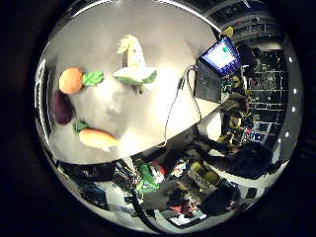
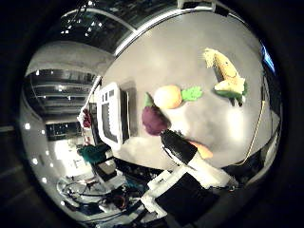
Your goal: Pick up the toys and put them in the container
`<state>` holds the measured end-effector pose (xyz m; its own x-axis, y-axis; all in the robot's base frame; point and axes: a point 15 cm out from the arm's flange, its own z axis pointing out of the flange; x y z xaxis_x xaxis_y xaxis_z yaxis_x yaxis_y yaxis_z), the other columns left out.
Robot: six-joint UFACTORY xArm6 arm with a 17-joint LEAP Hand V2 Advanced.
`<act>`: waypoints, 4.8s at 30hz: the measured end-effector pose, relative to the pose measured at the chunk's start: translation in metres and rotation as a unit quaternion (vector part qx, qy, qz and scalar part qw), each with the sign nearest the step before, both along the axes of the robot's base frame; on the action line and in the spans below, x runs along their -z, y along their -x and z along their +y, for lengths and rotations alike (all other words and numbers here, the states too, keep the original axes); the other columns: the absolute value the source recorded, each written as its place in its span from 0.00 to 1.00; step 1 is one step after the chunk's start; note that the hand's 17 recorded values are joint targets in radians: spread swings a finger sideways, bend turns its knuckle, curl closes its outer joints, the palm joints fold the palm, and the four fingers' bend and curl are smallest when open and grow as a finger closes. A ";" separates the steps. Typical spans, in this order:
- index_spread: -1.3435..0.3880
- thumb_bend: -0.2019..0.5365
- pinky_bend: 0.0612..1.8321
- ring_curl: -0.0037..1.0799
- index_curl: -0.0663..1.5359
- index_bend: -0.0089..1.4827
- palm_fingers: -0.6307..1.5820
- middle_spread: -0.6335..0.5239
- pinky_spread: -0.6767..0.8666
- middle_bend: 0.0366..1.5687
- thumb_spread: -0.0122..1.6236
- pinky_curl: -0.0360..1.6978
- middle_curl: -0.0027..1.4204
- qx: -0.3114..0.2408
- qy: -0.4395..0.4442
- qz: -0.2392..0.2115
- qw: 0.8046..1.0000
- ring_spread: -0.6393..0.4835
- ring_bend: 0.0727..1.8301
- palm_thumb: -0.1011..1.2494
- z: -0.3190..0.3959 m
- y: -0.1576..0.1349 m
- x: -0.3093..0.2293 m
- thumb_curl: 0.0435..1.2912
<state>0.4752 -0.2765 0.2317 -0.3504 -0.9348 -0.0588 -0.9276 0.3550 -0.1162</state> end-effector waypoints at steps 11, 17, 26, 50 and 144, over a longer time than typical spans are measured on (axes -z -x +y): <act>0.69 0.24 0.20 0.26 0.18 0.10 0.35 0.67 0.69 0.15 0.66 0.21 0.24 0.109 -0.021 0.018 0.994 0.73 0.18 0.51 -0.087 -0.043 0.080 0.21; 0.70 0.24 0.21 0.26 0.18 0.10 0.36 0.68 0.69 0.17 0.66 0.21 0.25 0.136 -0.038 0.043 0.989 0.73 0.20 0.51 -0.101 -0.026 0.119 0.21; 0.72 0.24 0.21 0.26 0.19 0.10 0.39 0.66 0.68 0.20 0.65 0.20 0.25 0.134 -0.051 0.067 0.987 0.69 0.24 0.50 -0.093 -0.021 0.153 0.21; 0.61 0.28 0.57 0.46 0.40 0.59 0.93 0.42 0.21 0.65 0.61 0.31 0.42 0.112 -0.058 0.096 0.987 0.39 0.62 0.68 -0.091 -0.005 0.146 0.26; 0.64 0.24 0.18 0.22 0.22 0.11 0.40 0.55 0.67 0.17 0.63 0.19 0.24 -0.155 -0.039 0.089 0.983 0.60 0.21 0.56 0.115 0.171 0.084 0.23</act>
